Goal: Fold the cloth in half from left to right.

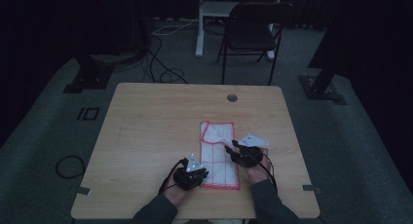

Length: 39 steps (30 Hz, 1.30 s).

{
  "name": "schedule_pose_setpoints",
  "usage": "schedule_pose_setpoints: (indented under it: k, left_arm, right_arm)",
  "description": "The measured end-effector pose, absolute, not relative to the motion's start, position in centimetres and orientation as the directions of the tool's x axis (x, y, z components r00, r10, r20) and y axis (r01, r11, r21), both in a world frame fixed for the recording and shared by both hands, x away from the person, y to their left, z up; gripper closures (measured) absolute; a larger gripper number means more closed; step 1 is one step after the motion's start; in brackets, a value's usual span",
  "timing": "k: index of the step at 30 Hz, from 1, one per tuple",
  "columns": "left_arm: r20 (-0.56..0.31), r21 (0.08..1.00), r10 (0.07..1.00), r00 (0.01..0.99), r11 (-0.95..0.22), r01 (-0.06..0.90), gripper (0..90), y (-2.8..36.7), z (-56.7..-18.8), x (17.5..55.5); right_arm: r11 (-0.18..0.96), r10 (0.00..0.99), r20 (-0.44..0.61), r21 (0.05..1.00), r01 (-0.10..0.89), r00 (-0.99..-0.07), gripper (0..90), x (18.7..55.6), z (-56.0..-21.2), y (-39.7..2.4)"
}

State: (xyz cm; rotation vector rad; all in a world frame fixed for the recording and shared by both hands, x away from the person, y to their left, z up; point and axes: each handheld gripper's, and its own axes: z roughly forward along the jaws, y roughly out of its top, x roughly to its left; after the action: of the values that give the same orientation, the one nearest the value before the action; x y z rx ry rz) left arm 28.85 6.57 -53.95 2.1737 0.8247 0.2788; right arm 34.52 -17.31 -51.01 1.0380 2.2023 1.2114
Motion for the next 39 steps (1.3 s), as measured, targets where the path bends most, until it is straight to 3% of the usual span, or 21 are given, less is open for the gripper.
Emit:
schedule_pose_setpoints:
  k: [22,26,30,31,34,37,39]
  left_arm:
    - [-0.08,0.739,0.646,0.759,-0.472,0.48,82.5,6.9,-54.1,28.6]
    - [-0.083,0.739,0.647,0.758,-0.47,0.483,82.5,6.9,-54.1,28.6]
    - [-0.085,0.738,0.648,0.757,-0.469,0.484,82.5,7.0,-54.1,28.6]
    - [-0.087,0.738,0.648,0.757,-0.468,0.486,82.5,7.0,-54.1,28.6]
    - [-0.089,0.739,0.649,0.755,-0.465,0.487,82.5,6.9,-54.2,28.6]
    - [-0.09,0.741,0.651,0.754,-0.462,0.487,82.5,6.9,-54.2,28.6]
    - [-0.089,0.741,0.651,0.754,-0.463,0.487,82.4,6.9,-54.2,28.7]
  right_arm:
    - [0.507,0.707,-0.129,0.778,0.371,-0.696,61.5,38.6,-52.2,-12.7]
    - [0.539,0.703,-0.16,0.755,0.373,-0.693,67.4,39.0,-52.5,-12.2]
    - [0.537,0.714,-0.165,0.753,0.381,-0.68,78.2,39.4,-52.5,-12.3]
    - [0.53,0.723,-0.165,0.756,0.385,-0.671,84.4,39.5,-52.4,-12.5]
    - [0.518,0.74,-0.168,0.759,0.394,-0.651,89.0,39.9,-52.3,-13.0]
    - [0.514,0.745,-0.168,0.761,0.395,-0.646,89.8,40.1,-52.3,-13.1]
    - [0.478,0.755,-0.125,0.778,0.408,-0.644,80.8,40.4,-52.0,-13.9]
